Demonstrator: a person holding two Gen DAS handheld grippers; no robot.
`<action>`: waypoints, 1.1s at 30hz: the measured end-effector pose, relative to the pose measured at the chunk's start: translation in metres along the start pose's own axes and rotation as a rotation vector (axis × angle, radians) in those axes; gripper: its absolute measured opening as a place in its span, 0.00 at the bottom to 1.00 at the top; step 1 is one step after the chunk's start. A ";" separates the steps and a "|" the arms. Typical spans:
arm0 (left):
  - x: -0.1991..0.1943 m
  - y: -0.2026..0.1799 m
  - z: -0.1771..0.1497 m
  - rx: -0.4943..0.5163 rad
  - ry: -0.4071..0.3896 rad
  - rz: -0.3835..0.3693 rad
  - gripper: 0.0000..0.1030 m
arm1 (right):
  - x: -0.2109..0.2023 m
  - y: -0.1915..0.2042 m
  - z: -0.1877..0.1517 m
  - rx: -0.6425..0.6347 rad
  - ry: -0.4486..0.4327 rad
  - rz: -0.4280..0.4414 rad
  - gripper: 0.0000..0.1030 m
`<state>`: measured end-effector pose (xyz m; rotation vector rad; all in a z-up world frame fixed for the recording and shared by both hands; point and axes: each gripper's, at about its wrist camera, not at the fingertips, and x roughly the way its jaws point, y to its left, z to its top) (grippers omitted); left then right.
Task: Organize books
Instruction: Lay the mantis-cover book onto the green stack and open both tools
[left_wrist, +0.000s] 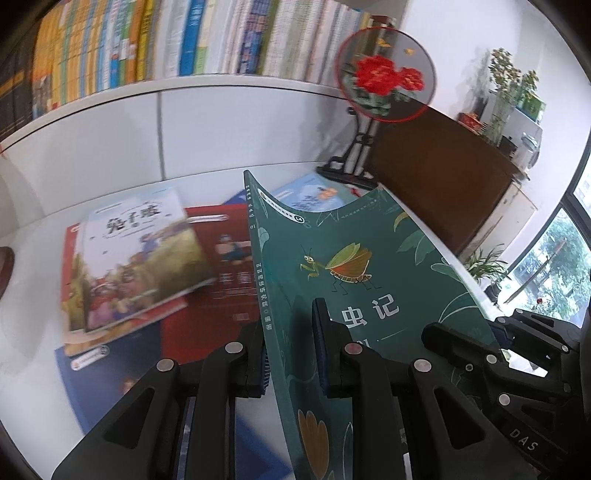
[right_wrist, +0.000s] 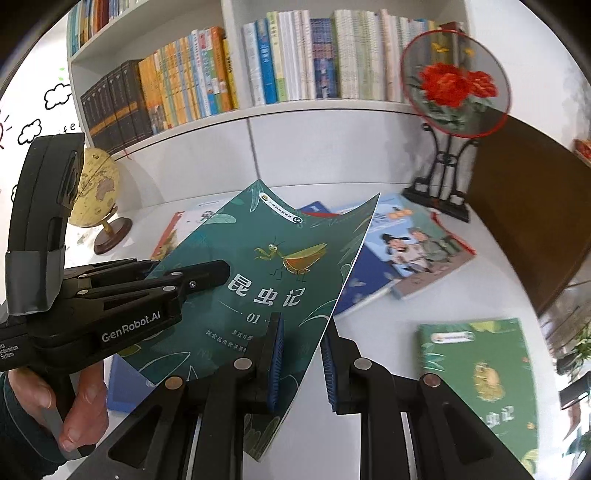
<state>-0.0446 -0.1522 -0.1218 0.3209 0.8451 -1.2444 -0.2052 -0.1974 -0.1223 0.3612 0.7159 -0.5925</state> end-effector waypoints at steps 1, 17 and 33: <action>0.001 -0.011 0.000 0.004 -0.002 -0.006 0.15 | -0.004 -0.005 -0.002 -0.001 0.000 -0.004 0.19; 0.035 -0.142 -0.011 -0.021 0.014 -0.102 0.16 | -0.070 -0.135 -0.045 -0.008 0.025 -0.097 0.19; 0.073 -0.219 -0.054 -0.092 0.019 0.000 0.16 | -0.060 -0.213 -0.078 -0.080 0.106 -0.059 0.19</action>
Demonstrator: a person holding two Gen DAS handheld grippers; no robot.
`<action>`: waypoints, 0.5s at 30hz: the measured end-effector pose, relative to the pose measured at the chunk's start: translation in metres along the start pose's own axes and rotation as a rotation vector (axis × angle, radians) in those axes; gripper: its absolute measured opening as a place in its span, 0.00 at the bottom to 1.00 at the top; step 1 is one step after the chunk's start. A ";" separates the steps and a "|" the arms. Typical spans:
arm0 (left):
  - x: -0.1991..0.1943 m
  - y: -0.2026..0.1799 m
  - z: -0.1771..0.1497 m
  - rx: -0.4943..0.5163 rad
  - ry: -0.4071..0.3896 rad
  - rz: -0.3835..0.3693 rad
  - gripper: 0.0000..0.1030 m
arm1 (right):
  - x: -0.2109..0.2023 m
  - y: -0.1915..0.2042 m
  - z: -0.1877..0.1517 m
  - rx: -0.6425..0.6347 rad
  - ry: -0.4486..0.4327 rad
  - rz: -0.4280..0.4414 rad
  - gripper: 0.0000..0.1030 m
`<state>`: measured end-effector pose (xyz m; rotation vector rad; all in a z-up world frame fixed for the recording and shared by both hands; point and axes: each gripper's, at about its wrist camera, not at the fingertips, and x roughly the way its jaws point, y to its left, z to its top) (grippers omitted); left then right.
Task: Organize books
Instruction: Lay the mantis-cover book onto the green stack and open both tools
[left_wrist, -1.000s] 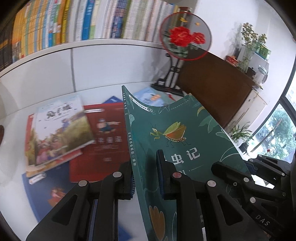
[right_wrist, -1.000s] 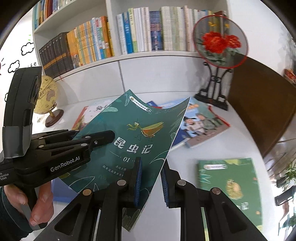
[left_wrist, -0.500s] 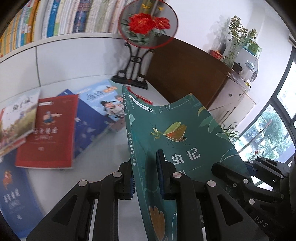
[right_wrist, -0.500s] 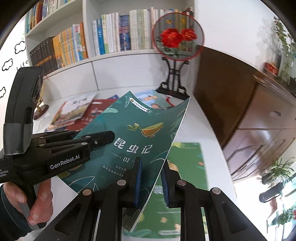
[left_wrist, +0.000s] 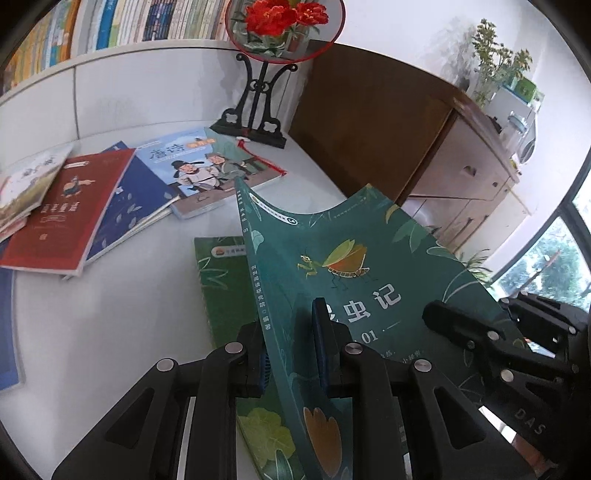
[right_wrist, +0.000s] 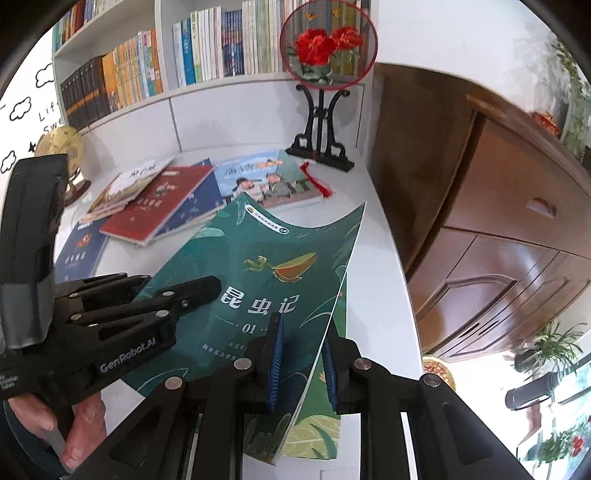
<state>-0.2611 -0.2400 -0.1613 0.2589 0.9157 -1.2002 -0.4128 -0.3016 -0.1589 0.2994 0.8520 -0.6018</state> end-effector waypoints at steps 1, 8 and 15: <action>0.002 -0.001 -0.003 0.006 0.000 0.025 0.16 | 0.004 -0.001 -0.001 -0.006 0.008 0.007 0.19; 0.011 0.004 -0.017 0.013 0.037 0.079 0.16 | 0.027 -0.001 -0.019 -0.013 0.062 0.060 0.19; 0.014 -0.006 -0.026 0.077 0.041 0.103 0.18 | 0.035 -0.009 -0.027 0.006 0.081 0.078 0.19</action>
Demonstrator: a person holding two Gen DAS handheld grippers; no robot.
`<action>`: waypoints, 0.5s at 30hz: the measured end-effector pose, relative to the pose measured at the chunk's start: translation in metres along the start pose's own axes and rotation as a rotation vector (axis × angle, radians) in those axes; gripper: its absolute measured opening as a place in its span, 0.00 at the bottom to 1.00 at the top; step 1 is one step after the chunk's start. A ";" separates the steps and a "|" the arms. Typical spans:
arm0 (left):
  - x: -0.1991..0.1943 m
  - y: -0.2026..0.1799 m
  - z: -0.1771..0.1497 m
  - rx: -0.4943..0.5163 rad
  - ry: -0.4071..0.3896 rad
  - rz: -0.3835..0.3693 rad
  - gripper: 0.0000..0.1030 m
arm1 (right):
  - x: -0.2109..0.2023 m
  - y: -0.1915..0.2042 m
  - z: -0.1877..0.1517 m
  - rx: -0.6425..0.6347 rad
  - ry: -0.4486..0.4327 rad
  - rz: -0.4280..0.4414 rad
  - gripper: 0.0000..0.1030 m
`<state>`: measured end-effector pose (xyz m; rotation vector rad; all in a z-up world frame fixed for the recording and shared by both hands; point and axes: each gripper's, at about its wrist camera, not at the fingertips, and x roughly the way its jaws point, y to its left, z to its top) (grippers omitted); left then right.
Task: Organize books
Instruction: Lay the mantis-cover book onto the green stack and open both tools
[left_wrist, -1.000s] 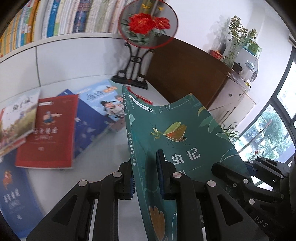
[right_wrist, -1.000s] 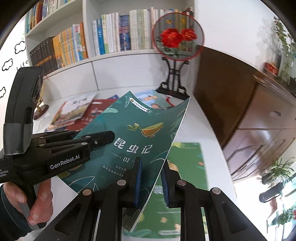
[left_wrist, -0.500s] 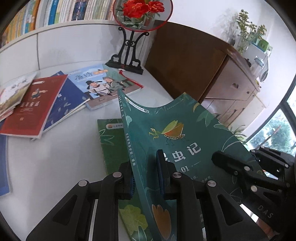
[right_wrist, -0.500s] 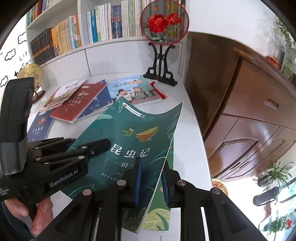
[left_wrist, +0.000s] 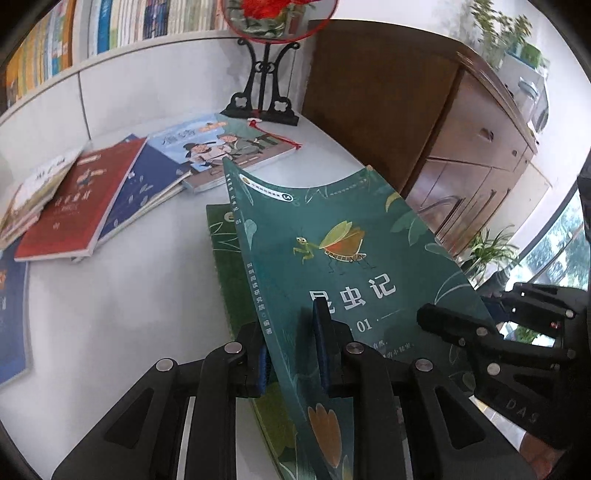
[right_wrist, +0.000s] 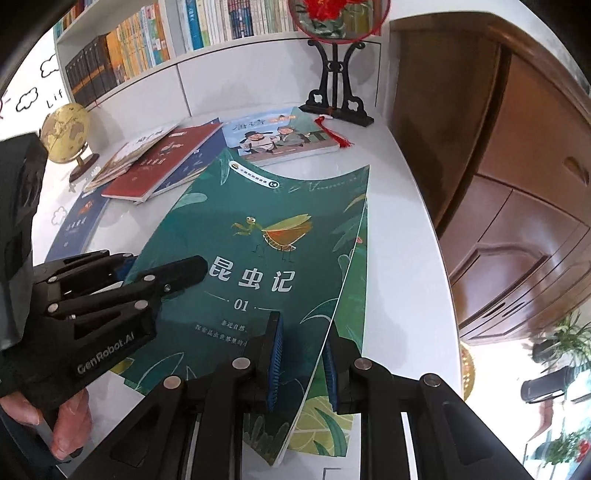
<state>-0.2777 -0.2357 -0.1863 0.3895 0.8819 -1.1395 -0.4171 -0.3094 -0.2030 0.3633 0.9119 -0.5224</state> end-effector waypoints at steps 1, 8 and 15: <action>0.000 -0.001 -0.001 0.002 0.003 -0.002 0.18 | 0.000 0.000 0.000 -0.002 0.000 -0.002 0.19; 0.000 0.002 -0.003 0.019 0.018 -0.008 0.26 | 0.000 -0.003 -0.003 0.009 0.001 0.016 0.20; -0.008 0.017 -0.003 0.028 0.031 0.064 0.30 | -0.001 -0.003 -0.003 -0.002 -0.009 0.023 0.25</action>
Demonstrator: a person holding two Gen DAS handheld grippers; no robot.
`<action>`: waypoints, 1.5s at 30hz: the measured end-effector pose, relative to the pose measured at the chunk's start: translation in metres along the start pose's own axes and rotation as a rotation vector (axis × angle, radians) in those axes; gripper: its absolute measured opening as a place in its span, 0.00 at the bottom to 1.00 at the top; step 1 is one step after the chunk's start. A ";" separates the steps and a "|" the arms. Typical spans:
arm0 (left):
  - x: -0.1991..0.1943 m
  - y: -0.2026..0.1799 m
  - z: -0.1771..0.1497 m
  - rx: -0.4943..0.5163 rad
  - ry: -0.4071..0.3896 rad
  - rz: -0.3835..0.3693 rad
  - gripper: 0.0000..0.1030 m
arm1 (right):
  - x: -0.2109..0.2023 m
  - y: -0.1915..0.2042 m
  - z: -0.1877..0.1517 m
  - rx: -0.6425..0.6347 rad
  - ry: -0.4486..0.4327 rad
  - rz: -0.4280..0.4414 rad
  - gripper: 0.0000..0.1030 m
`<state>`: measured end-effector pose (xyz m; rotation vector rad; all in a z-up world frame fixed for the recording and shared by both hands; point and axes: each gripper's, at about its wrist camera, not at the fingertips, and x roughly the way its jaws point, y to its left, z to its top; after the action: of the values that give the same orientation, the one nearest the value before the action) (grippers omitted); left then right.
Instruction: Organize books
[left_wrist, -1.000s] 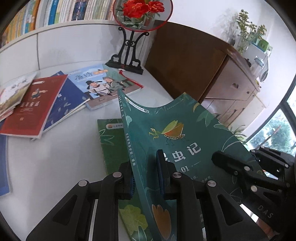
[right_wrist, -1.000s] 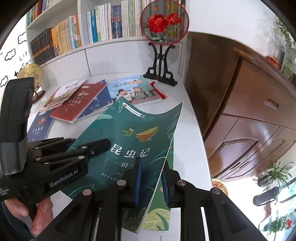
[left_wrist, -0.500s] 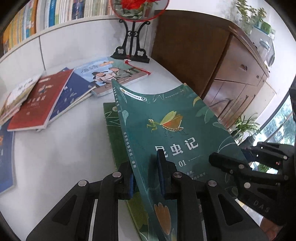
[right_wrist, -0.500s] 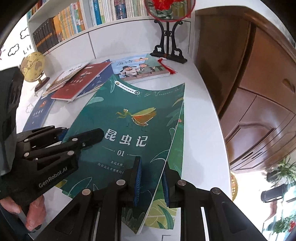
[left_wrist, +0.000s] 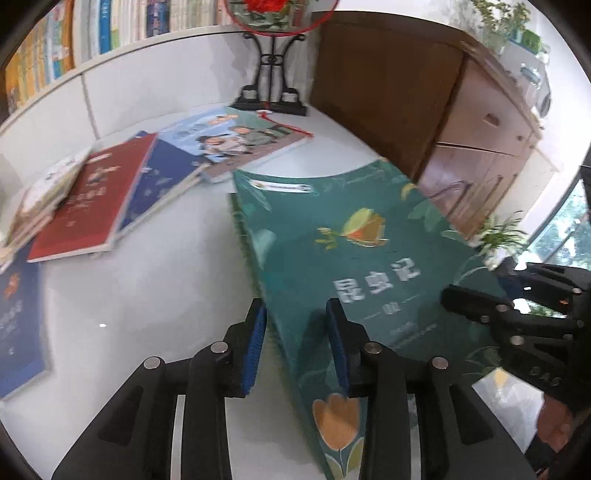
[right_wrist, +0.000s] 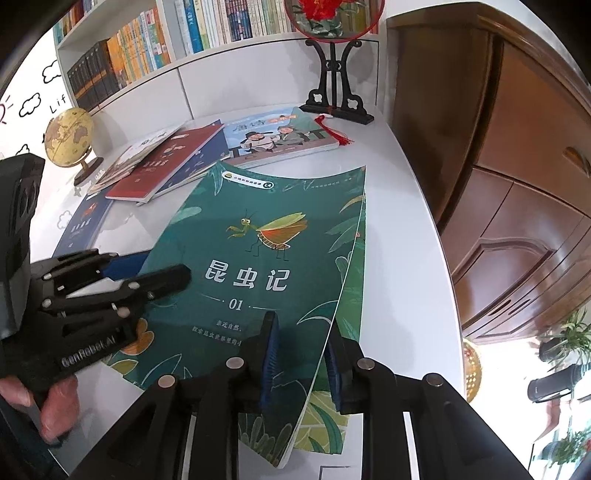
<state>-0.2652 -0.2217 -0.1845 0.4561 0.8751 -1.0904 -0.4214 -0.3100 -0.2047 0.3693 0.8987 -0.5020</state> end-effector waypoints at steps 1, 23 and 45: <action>-0.003 0.002 0.001 0.007 -0.011 0.015 0.30 | -0.001 0.000 0.000 -0.004 -0.003 0.000 0.25; -0.011 -0.022 -0.005 0.127 -0.011 -0.012 0.29 | 0.006 -0.002 -0.002 -0.014 0.038 0.002 0.27; -0.002 -0.006 -0.015 0.016 0.029 -0.040 0.30 | 0.009 -0.008 -0.001 -0.021 0.074 -0.002 0.31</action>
<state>-0.2762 -0.2128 -0.1914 0.4704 0.9046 -1.1303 -0.4219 -0.3183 -0.2139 0.3696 0.9754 -0.4830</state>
